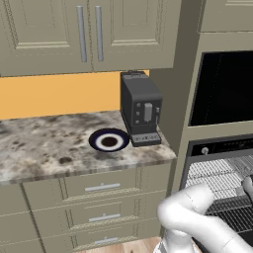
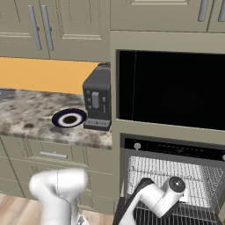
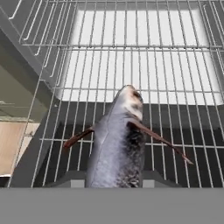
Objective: Take the fish from the oven and place it on the plate on the counter.
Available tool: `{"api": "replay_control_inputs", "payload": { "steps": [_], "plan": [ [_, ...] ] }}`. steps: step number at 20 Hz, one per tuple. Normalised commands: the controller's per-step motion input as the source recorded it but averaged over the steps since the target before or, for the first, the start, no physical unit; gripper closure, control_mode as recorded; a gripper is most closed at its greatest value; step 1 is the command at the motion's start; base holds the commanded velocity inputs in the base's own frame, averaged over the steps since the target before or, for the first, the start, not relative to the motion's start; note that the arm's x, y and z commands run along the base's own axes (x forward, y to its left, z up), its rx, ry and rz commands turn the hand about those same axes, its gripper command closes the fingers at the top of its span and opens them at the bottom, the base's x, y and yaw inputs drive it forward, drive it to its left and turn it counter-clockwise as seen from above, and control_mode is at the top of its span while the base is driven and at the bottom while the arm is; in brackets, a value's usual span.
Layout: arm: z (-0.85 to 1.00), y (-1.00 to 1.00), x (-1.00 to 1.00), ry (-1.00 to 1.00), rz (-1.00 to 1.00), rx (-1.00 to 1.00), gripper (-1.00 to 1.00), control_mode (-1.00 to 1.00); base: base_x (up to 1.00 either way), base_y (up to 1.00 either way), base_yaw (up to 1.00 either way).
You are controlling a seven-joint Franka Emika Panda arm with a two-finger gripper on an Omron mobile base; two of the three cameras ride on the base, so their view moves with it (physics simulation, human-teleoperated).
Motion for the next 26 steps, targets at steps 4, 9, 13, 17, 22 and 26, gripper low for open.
{"api": "replay_control_inputs", "payload": {
  "steps": [4, 9, 13, 17, 22, 26],
  "plan": [
    [1.00, 0.58, -0.43, -0.02, 0.00, 0.00, 1.00, -1.00, 0.00, 0.00, 0.00],
    [1.00, 0.53, -0.22, -0.02, 0.00, 0.00, 1.00, -1.00, 0.00, 0.00, 0.00],
    [1.00, 0.68, -0.18, -0.04, 0.00, 0.00, 1.00, -1.00, 0.00, 0.00, 0.00],
    [1.00, 0.86, -0.15, -0.04, 0.00, 0.00, 1.00, -1.00, 0.00, 0.00, 0.00],
    [1.00, 1.00, -0.16, -0.05, 0.01, 0.00, 1.00, -1.00, 0.00, 0.00, 0.00],
    [0.99, 1.00, -0.01, -0.06, 0.03, 0.00, 1.00, -1.00, 0.00, 0.00, 0.00]
  ]
}}
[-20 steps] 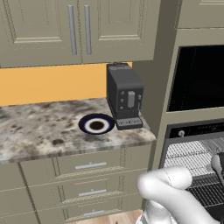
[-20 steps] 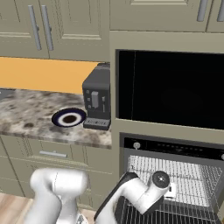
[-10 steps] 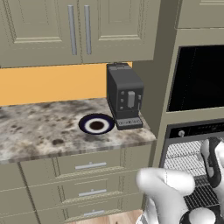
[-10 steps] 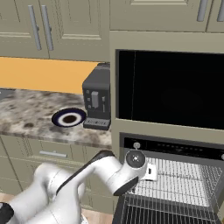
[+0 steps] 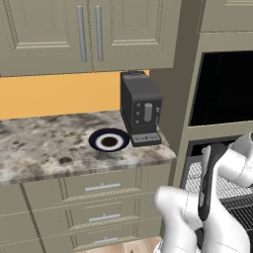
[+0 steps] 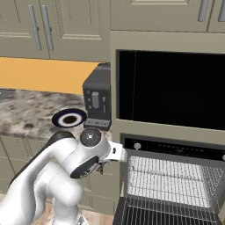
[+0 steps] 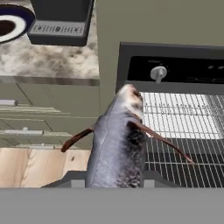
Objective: Take the fish from the oven and place it on the plate on the counter.
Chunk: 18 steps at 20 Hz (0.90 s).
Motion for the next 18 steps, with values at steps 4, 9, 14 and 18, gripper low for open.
{"api": "replay_control_inputs", "payload": {
  "steps": [4, 9, 14, 18],
  "plan": [
    [0.80, 1.00, 0.00, -0.04, 0.04, 0.00, 1.00, -1.00, 0.00, 0.00, 0.00],
    [0.54, 1.00, 0.15, -0.01, 0.05, -0.02, 1.00, -1.00, 0.00, 0.00, 0.00],
    [0.23, 1.00, 0.59, -0.01, 0.11, 0.00, 1.00, -1.00, 0.00, 0.00, 0.00],
    [0.01, 0.96, 0.90, 0.01, 0.21, 0.00, 1.00, -1.00, 0.00, 0.00, 0.00]
  ]
}}
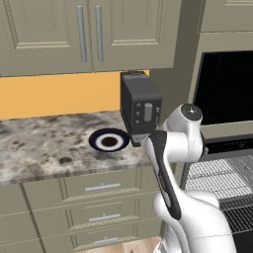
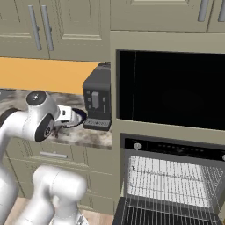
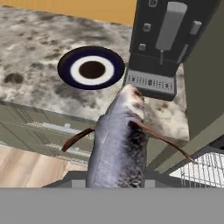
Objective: Take the fish from the oven and place it on the plate on the counter.
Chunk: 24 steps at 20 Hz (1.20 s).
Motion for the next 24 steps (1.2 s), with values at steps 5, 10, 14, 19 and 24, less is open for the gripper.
{"api": "replay_control_inputs", "payload": {
  "steps": [5, 10, 14, 19, 24],
  "plan": [
    [-0.03, 0.79, 1.00, 0.17, 0.21, -0.01, 1.00, -1.00, 0.00, 0.00, 0.00],
    [-0.21, 0.60, 0.82, 0.31, 0.01, -0.09, 1.00, -1.00, 0.00, 0.00, 0.00],
    [-0.08, 0.49, 0.44, 0.30, 0.00, -0.10, 1.00, -1.00, 0.00, 0.00, 0.00],
    [-0.13, 0.12, 0.20, 0.10, 0.00, -0.07, 1.00, -1.00, 0.00, 0.00, 0.00],
    [-0.51, 0.00, 0.26, 0.02, 0.00, -0.02, 1.00, -1.00, 0.00, 0.00, 0.00]
  ]
}}
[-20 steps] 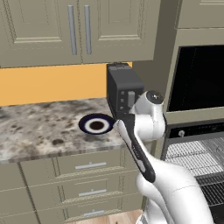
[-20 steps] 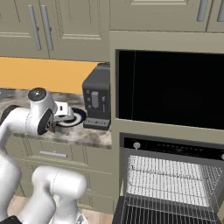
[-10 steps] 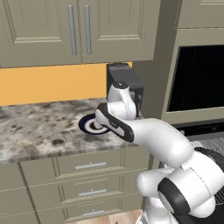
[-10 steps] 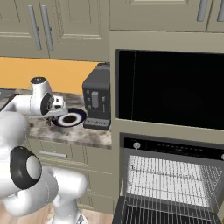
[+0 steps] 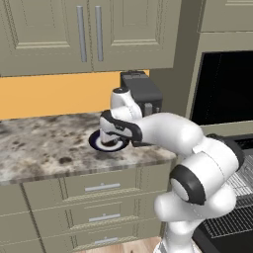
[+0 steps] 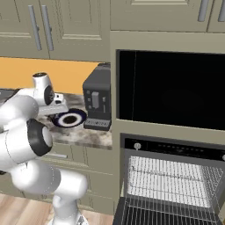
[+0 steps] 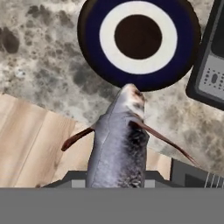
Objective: Take the fish from the oven and place it on the plate on the counter.
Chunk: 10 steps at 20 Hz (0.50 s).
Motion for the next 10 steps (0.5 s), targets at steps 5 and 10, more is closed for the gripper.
{"api": "replay_control_inputs", "payload": {
  "steps": [5, 10],
  "plan": [
    [-0.42, 0.00, 0.18, 0.00, 0.00, 0.00, 1.00, -1.00, 0.00, 0.00, 0.00],
    [-0.32, 0.01, 0.31, 0.00, 0.00, 0.00, 1.00, -1.00, 0.00, 0.00, 0.00]
  ]
}}
